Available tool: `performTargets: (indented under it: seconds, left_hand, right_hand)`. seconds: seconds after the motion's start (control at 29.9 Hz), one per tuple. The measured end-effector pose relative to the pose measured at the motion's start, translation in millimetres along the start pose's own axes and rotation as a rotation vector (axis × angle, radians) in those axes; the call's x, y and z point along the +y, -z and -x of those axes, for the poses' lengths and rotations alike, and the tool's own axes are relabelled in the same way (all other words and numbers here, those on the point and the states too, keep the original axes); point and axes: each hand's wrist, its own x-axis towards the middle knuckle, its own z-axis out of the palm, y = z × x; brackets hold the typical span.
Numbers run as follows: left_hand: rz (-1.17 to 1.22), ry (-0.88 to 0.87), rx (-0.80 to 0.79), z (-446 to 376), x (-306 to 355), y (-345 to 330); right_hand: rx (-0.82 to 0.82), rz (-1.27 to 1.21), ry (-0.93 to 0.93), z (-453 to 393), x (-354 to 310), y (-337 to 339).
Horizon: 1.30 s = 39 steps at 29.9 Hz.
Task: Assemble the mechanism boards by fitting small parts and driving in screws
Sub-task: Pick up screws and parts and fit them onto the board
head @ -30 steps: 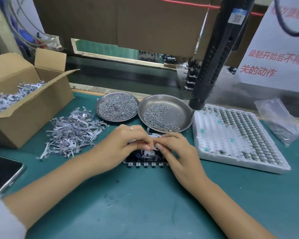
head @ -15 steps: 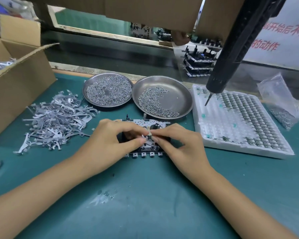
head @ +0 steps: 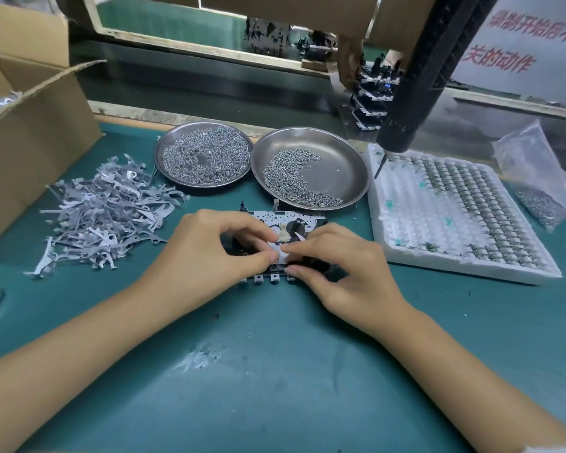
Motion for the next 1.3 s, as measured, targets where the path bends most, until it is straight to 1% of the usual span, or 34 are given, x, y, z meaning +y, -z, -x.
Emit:
performTargets:
  seconds: [0.2, 0.37, 0.5, 0.57, 0.63, 0.7, 0.73, 0.77, 0.83, 0.87, 0.9, 0.97, 1.07, 1.17, 1.3]
  left_hand:
    - [0.023, 0.016, -0.061, -4, -2, 3]
    - [0.005, -0.003, -0.064, -5, -2, 3]
    - [-0.024, -0.065, -0.088, -6, -1, 5]
    - [-0.05, -0.119, -0.022, -9, -1, 7]
    - [-0.095, -0.162, 0.14, -19, -5, 12]
    - [-0.233, -0.156, 0.316, -36, -9, 23]
    - [-0.335, -0.137, 0.365, -47, -12, 29]
    - [-0.45, -0.101, 0.373, -59, -15, 35]
    - [-0.656, 0.019, 0.297, -80, -21, 44]
    - [-0.692, 0.091, 0.243, -88, -24, 46]
    - [-0.681, 0.158, 0.199, -94, -25, 45]
    - [-0.651, 0.232, 0.181, -100, -27, 42]
    - [-0.673, 0.221, 0.277, -98, -27, 40]
    - [-0.731, 0.14, 0.368, -92, -26, 40]
    - [-0.726, 0.024, 0.452, -86, -23, 39]
  right_hand:
    - [0.026, -0.035, -0.041, -1, -1, -1]
    - [0.099, -0.146, -0.166, -2, -4, 2]
    - [0.128, -0.132, -0.169, -3, -4, 2]
    - [0.144, -0.138, -0.166, -3, -3, 2]
    - [0.162, -0.143, -0.166, -2, -2, 1]
    - [0.175, -0.139, -0.161, -2, -2, 1]
    - [0.177, -0.134, -0.158, -2, -1, 1]
    - [0.177, -0.128, -0.155, -3, -1, 0]
    - [0.173, -0.121, -0.153, -3, -1, 0]
    - [0.171, -0.122, -0.156, -3, -1, 1]
    - [0.168, -0.124, -0.161, -2, -1, 1]
    - [0.164, -0.131, -0.169, -2, -1, 1]
    - [0.166, -0.138, -0.17, -2, 0, 0]
    - [0.163, -0.136, -0.171, -2, 1, 0]
    - [0.154, -0.13, -0.168, -3, -1, 0]
